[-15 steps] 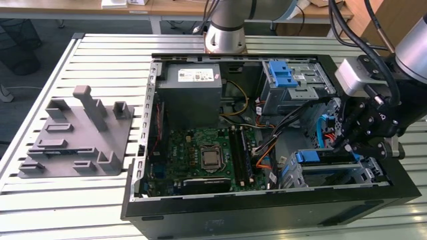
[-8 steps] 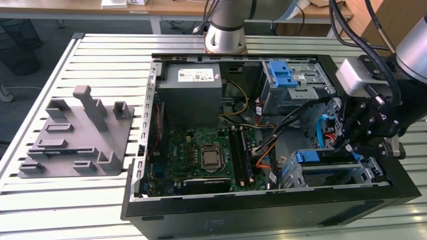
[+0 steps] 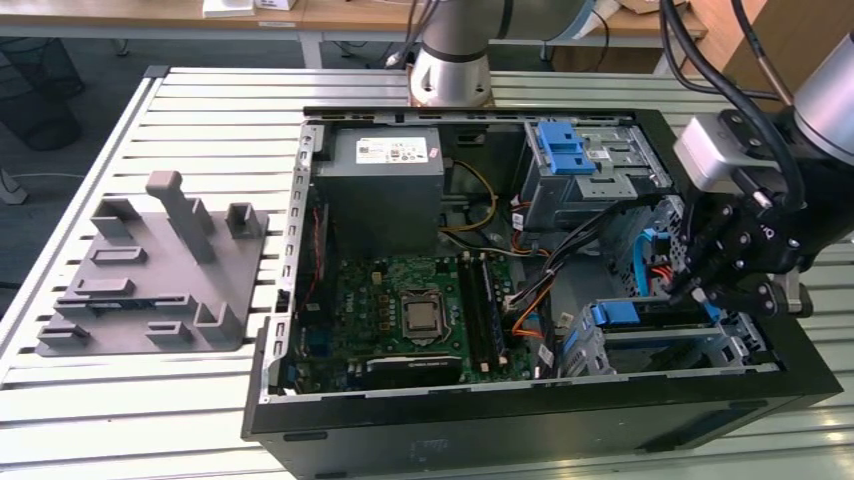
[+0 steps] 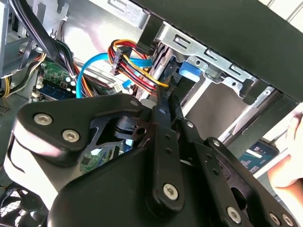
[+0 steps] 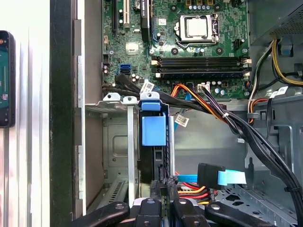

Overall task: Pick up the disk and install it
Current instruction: 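Insert the first disk wire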

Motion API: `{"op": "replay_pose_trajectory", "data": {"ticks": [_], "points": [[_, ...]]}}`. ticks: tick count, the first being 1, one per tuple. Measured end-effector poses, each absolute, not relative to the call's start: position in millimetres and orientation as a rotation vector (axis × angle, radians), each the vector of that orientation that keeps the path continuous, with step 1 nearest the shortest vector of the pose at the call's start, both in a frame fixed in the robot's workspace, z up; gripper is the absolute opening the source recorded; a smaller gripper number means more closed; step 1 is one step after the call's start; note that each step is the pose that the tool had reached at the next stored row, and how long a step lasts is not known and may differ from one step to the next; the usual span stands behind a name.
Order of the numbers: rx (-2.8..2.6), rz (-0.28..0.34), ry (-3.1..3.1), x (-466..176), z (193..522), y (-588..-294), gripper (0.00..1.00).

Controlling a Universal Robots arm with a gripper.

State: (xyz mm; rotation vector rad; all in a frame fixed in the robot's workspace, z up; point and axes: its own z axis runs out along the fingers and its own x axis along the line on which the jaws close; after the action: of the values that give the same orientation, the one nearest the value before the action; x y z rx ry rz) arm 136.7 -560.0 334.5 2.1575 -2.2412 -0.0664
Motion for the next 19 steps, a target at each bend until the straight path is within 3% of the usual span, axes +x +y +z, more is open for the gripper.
{"op": "replay_pose_trajectory", "data": {"ticks": [19], "points": [[2.139, -0.067, -2.259, 136.5, 333.7, -558.3, 0.16]]}}
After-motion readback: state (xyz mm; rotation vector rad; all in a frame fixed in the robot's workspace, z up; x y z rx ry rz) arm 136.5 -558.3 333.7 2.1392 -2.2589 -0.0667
